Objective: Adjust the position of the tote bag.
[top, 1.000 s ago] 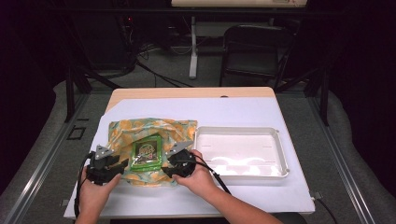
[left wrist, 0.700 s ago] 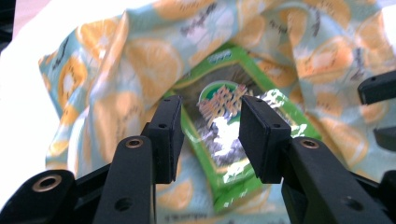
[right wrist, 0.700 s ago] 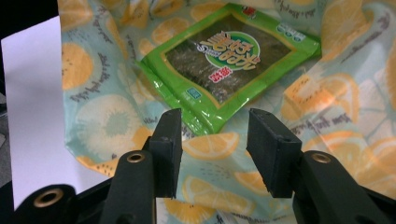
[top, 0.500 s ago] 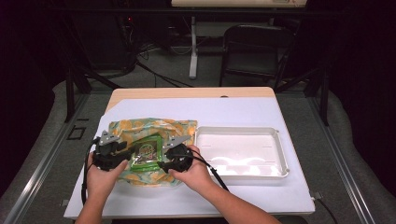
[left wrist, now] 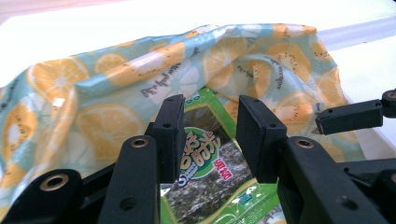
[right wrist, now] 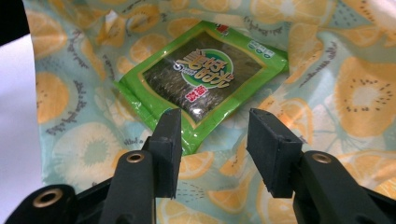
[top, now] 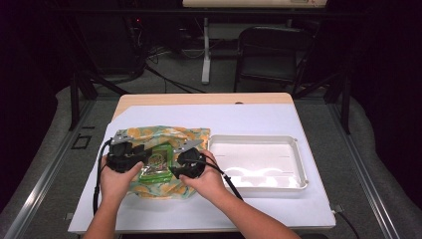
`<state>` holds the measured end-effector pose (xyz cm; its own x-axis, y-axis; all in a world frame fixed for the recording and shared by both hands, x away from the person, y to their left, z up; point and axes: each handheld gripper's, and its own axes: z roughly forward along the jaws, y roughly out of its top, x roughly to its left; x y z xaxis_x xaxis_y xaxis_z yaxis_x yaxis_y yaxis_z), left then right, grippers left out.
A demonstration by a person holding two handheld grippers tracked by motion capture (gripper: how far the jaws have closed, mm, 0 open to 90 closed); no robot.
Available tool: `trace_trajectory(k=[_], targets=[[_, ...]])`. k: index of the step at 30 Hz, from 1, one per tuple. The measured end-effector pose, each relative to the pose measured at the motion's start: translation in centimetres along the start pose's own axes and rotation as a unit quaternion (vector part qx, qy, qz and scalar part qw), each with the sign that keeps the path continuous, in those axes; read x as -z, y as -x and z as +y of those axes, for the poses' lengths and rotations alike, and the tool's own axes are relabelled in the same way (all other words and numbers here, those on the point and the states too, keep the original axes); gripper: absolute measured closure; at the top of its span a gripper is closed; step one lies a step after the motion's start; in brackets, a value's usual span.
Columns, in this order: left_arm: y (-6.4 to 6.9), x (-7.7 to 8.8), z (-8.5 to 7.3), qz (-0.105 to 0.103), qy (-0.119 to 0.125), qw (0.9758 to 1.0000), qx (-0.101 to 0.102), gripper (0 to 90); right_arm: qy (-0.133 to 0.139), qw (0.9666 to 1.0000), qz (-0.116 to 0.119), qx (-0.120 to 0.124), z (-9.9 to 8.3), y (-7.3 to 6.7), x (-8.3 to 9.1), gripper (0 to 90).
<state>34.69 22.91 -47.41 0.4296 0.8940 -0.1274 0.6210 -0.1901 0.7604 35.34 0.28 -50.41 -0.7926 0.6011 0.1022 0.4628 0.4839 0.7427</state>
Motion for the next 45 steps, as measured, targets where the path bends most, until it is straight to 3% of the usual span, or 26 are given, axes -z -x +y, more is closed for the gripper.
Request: trace_trajectory(k=[7,13,20,25,27,29,33,36,40,41,45], targets=[[-0.5,-0.6,0.0,-0.004,-0.008,1.0000,0.002,60.9,-0.004,0.9999,-0.007,-0.015,0.2,0.6,0.0,56.2],[-0.6,-1.4,-0.1,0.006,-0.021,0.9997,-0.006,57.7,-0.005,0.9993,-0.021,-0.030,0.4,1.2,-0.3,55.2],[-0.9,-2.6,-0.1,-0.004,-0.031,0.9995,-0.006,57.7,-0.011,0.9970,-0.007,-0.077,0.6,2.1,-0.7,60.4],[-1.2,-2.8,-0.2,0.002,-0.030,0.9995,0.000,56.9,-0.009,0.9960,-0.014,-0.088,1.1,2.3,-0.9,62.5],[-1.4,-2.8,-0.3,0.000,-0.032,0.9995,0.005,55.7,-0.016,0.9935,-0.004,-0.113,1.5,2.5,-1.3,65.6],[-1.4,-2.8,-0.4,0.003,-0.033,0.9994,0.004,55.7,-0.025,0.9922,0.003,-0.122,1.8,2.5,-1.7,65.8],[-1.7,-2.8,-0.6,0.007,-0.040,0.9991,0.011,56.1,-0.024,0.9921,-0.002,-0.123,2.4,1.9,-2.4,65.6],[-2.0,-2.7,-0.8,0.000,-0.040,0.9988,0.027,57.5,-0.039,0.9931,-0.012,-0.110,3.1,1.5,-2.8,65.6],[-2.4,-2.6,-1.0,0.000,-0.045,0.9984,0.034,59.1,-0.047,0.9922,-0.029,-0.112,3.5,1.1,-3.6,65.6],[-2.7,-2.6,-1.3,-0.003,-0.044,0.9980,0.045,59.2,-0.054,0.9921,-0.031,-0.109,3.6,1.1,-3.7,65.9],[-2.9,-2.4,-1.5,-0.001,-0.045,0.9975,0.054,59.2,-0.059,0.9912,-0.032,-0.114,3.5,1.0,-3.9,66.6]])
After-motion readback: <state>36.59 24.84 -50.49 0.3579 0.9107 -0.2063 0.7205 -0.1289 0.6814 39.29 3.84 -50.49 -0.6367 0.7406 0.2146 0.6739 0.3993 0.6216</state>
